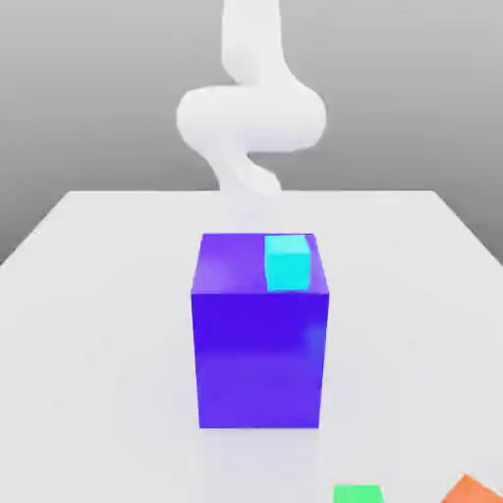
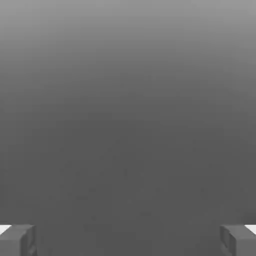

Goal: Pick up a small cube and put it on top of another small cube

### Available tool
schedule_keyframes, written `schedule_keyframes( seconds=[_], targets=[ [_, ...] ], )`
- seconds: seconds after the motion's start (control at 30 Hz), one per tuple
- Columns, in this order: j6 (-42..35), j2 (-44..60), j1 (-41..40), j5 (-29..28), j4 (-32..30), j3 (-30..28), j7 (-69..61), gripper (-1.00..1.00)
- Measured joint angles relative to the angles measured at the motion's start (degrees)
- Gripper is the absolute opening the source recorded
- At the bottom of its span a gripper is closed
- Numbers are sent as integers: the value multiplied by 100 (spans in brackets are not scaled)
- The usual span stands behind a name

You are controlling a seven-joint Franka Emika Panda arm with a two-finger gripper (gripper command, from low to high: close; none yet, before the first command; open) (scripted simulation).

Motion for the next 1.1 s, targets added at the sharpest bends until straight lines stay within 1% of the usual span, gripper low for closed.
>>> schedule_keyframes(
  seconds=[0.57, 1.1],
  targets=[
    [668, 3567, 725, -886, 560, 1032, -986, 0],
    [1374, 6836, 1639, -1466, 1076, 1640, -2034, 0]
  ],
)
